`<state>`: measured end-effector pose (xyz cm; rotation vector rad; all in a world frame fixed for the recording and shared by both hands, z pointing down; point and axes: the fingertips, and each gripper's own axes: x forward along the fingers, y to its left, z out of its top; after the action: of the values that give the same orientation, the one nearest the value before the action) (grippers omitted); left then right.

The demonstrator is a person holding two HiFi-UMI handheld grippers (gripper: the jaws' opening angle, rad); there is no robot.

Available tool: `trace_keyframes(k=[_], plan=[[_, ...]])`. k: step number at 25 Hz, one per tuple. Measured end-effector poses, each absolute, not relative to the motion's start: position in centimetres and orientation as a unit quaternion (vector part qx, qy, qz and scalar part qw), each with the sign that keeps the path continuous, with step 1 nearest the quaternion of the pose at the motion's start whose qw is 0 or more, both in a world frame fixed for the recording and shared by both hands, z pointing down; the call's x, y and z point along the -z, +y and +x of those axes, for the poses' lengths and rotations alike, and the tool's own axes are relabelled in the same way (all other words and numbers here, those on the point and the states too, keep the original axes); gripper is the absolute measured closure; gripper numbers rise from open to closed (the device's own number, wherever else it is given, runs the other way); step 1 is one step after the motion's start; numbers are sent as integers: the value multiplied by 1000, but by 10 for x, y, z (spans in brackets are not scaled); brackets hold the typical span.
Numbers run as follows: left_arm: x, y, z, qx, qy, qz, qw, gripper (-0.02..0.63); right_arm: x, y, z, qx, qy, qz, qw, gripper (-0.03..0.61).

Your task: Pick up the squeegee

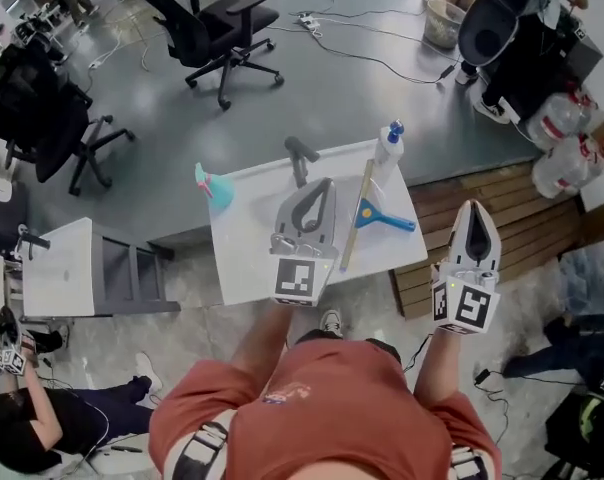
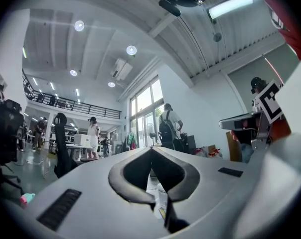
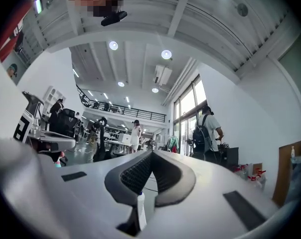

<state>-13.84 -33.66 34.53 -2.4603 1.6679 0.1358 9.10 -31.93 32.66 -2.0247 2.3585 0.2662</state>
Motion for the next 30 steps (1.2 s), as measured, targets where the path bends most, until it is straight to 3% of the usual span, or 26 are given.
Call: trace_keyframes(k=[13,30], plan=[[-350,-356,-199,-37,632,-769,87,595,-339,-383,26,-76,816,-572,31,572],[-343,-362,-114,14,718,-688,105,595,-338,-446,95,-53,879,-470,54,572]])
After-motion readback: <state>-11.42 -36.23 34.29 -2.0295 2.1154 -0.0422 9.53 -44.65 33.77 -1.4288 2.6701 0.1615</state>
